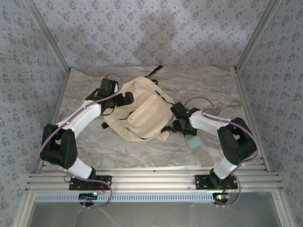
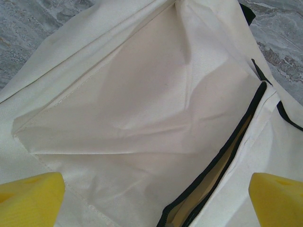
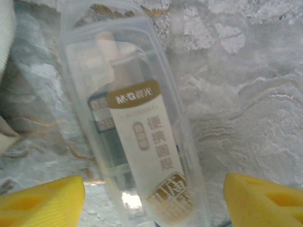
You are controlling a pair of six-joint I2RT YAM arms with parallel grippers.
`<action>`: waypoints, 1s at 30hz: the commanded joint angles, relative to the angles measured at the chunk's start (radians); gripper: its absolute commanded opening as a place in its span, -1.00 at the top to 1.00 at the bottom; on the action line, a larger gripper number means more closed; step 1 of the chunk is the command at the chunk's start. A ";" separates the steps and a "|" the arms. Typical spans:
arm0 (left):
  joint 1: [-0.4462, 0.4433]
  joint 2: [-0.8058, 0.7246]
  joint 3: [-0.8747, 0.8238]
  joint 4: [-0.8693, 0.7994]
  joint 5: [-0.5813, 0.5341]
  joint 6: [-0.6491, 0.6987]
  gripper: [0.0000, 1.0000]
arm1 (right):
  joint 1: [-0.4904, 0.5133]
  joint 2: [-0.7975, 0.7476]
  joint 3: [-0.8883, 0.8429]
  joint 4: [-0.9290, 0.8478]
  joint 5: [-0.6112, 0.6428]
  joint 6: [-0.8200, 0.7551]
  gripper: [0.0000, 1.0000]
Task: Pack the student bag
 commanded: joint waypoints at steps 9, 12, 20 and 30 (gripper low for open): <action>0.004 0.000 0.025 0.014 0.028 -0.002 -0.99 | -0.008 -0.005 -0.080 0.089 -0.042 -0.076 0.00; 0.004 0.026 0.047 0.013 0.032 0.036 -0.99 | -0.009 -0.033 -0.061 0.053 -0.051 -0.116 0.17; 0.004 0.189 0.166 -0.046 0.040 0.209 -0.69 | -0.084 -0.185 0.090 -0.124 -0.102 -0.271 0.25; -0.021 0.368 0.297 -0.171 0.117 0.341 -0.37 | -0.109 -0.179 0.214 -0.181 -0.155 -0.319 0.23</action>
